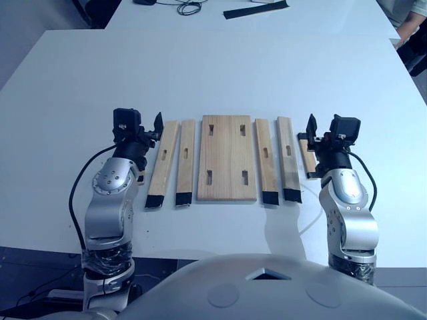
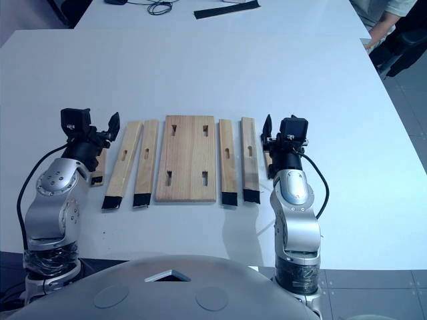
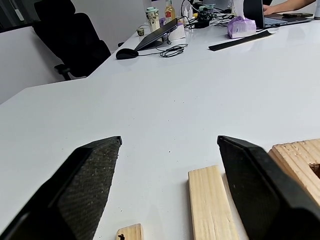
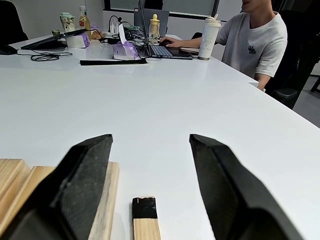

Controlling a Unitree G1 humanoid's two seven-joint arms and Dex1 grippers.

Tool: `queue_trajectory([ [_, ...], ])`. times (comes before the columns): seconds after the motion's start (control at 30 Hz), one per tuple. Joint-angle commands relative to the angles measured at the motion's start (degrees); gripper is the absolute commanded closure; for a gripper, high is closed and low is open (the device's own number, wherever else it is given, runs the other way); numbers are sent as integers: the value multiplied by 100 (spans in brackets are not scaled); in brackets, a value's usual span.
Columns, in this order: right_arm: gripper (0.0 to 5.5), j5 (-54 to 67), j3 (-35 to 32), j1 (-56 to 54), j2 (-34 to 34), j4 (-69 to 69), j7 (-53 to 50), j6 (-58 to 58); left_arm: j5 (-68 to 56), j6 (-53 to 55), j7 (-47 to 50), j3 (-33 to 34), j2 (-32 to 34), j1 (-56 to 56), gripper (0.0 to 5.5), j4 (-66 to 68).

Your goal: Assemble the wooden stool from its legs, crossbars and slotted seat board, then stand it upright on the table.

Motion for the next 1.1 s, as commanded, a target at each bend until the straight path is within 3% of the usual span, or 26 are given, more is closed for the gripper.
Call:
queue_trajectory([
  [0.03, 264, -31, -4, -23, 29, -21, -36, -63, 8, 42, -27, 16, 41, -106, 193, 38],
  [0.2, 264, -57, -15, 11, 47, -40, -51, -87, -49, 251, -86, 67, 128, -76, 193, -67],
  [0.4, 264, -128, -5, 350, 185, -261, -214, -108, -579, 2339, -578, 939, 943, 410, 193, -1017],
  [0.5, 264, -184, 114, 538, 308, -333, -336, -150, -669, 2876, -625, 928, 1083, 217, 193, -1011],
  [0.7, 264, -213, 155, 513, 317, -333, -327, -135, -559, 3036, -384, 602, 839, 154, 193, -871],
  [0.9, 264, -219, 137, 593, 269, -377, -254, -103, -355, 2944, -291, 670, 1026, 320, 193, -636],
  [1.1, 264, -244, 188, 666, 283, -429, -224, -70, -297, 3003, -322, 297, 1034, 572, 193, -764],
])
